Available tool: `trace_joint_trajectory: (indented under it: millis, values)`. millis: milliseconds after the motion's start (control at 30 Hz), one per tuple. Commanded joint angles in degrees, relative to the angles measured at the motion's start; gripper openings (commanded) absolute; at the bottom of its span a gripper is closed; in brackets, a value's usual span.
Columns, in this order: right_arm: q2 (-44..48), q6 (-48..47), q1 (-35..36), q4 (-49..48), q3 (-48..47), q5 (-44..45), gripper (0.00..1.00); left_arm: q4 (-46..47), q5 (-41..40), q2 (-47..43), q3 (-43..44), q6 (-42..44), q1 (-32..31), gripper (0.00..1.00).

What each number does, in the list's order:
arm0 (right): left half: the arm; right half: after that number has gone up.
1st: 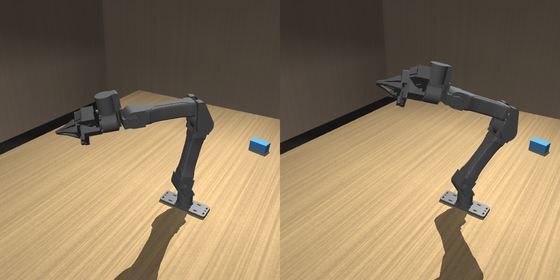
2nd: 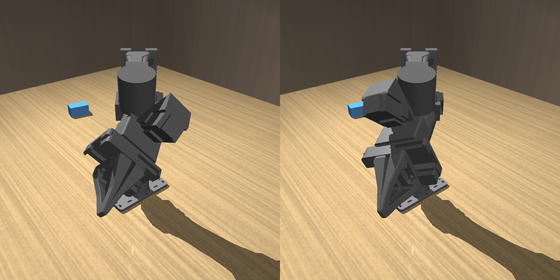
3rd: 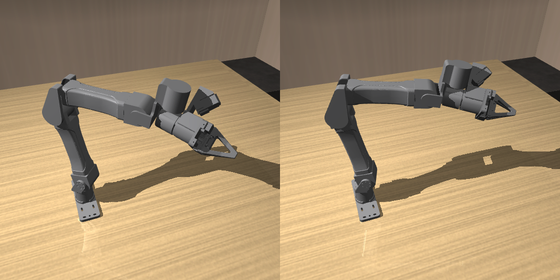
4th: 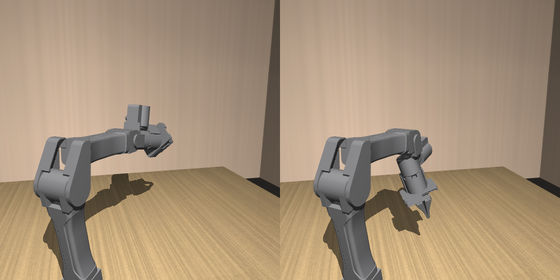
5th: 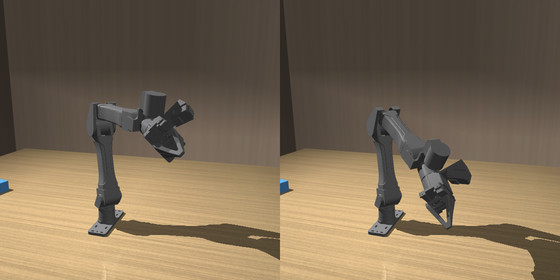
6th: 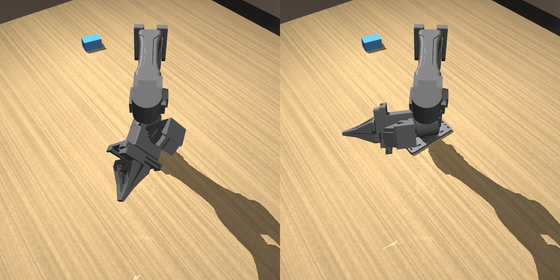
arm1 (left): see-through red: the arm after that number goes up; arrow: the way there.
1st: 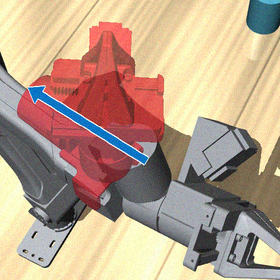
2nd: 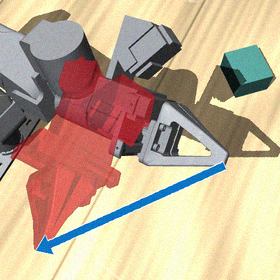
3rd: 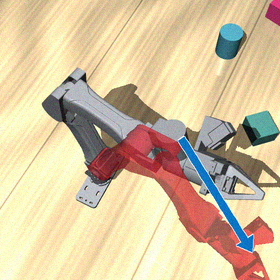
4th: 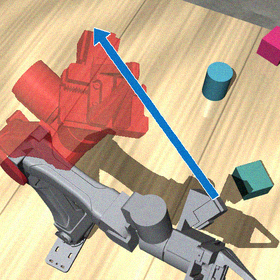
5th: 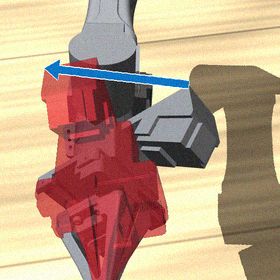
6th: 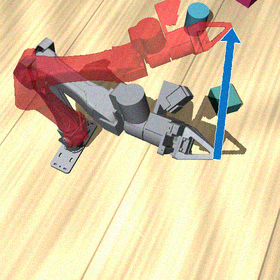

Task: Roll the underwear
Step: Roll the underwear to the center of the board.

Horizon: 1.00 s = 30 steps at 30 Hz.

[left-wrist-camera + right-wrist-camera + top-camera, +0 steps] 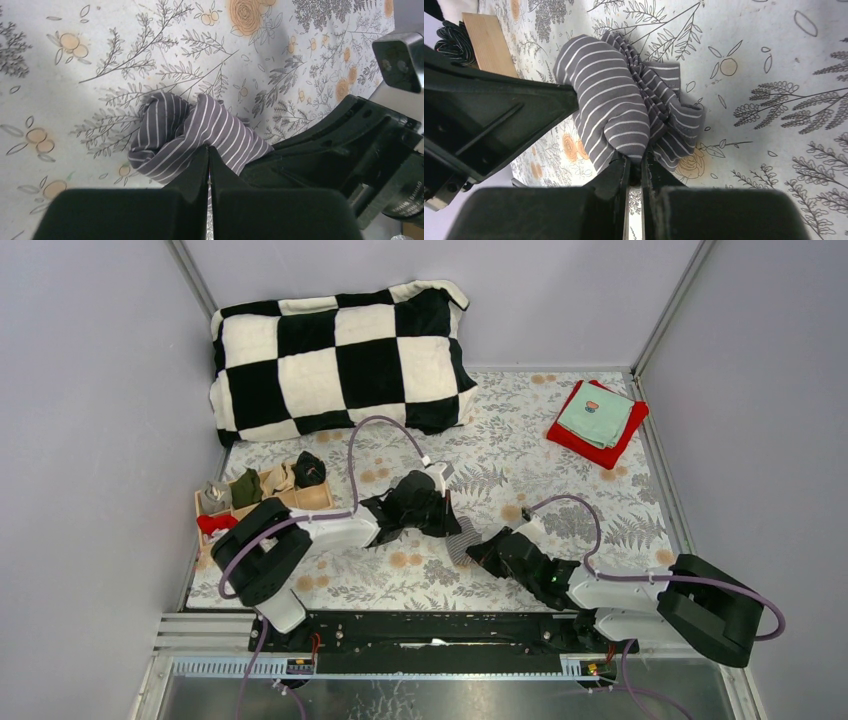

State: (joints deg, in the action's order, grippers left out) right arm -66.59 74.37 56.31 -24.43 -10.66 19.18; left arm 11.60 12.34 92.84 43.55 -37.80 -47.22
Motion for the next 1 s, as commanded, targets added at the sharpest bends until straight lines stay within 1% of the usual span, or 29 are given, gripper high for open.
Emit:
trace_joint_trajectory:
  millis: [0, 100, 133, 233, 333, 433, 500, 567, 667, 733, 833, 967]
  values:
    - [1.4, -4.3, -0.6, 9.1, 0.5, 2.7, 0.13, 3.5, -0.3, 4.2, 1.8, 1.7, -0.3, 0.02]
    - [3.3, -6.1, -0.5, 11.8, -0.3, 2.0, 0.23, 3.9, -0.3, 6.0, 1.6, 1.6, -0.4, 0.01]
    - [4.2, -6.5, -0.5, 13.0, -0.8, 1.9, 0.28, 4.1, -0.2, 6.5, 1.4, 1.6, -0.6, 0.00]
    - [7.7, -8.2, -0.6, 17.4, -2.2, 1.8, 0.38, 4.5, -0.2, 7.4, 0.8, 1.6, -0.9, 0.00]
    - [12.4, -10.2, -0.5, 23.7, -4.8, 2.6, 0.44, 4.7, -0.1, 7.9, 0.3, 1.8, -1.1, 0.00]
    - [17.4, -12.7, -0.6, 32.0, -7.9, 4.8, 0.49, 4.7, -0.2, 8.1, 0.1, 1.9, -1.2, 0.00]
    - [20.1, -16.0, -0.6, 36.5, -10.2, 6.2, 0.52, 4.8, -0.3, 7.9, -0.1, 2.1, -1.2, 0.00]
    - [21.4, -19.7, -1.3, 39.0, -12.3, 5.3, 0.56, 4.7, -0.5, 7.8, -0.3, 2.2, -1.3, 0.00]
    - [20.6, -23.8, -5.0, 40.5, -14.6, 0.2, 0.67, 4.7, -0.6, 7.4, -1.0, 2.3, -1.3, 0.00]
    - [19.3, -26.1, -9.1, 40.0, -15.4, -5.1, 0.71, 4.8, -0.6, 7.1, -1.4, 2.3, -1.3, 0.00]
    - [15.9, -29.9, -16.3, 37.1, -16.3, -15.6, 0.75, 5.0, -0.9, 6.5, -2.2, 2.2, -1.4, 0.00]
    - [7.7, -34.2, -24.8, 31.8, -18.7, -30.3, 0.77, 5.7, -0.9, 5.8, -3.5, 2.1, -1.3, 0.00]
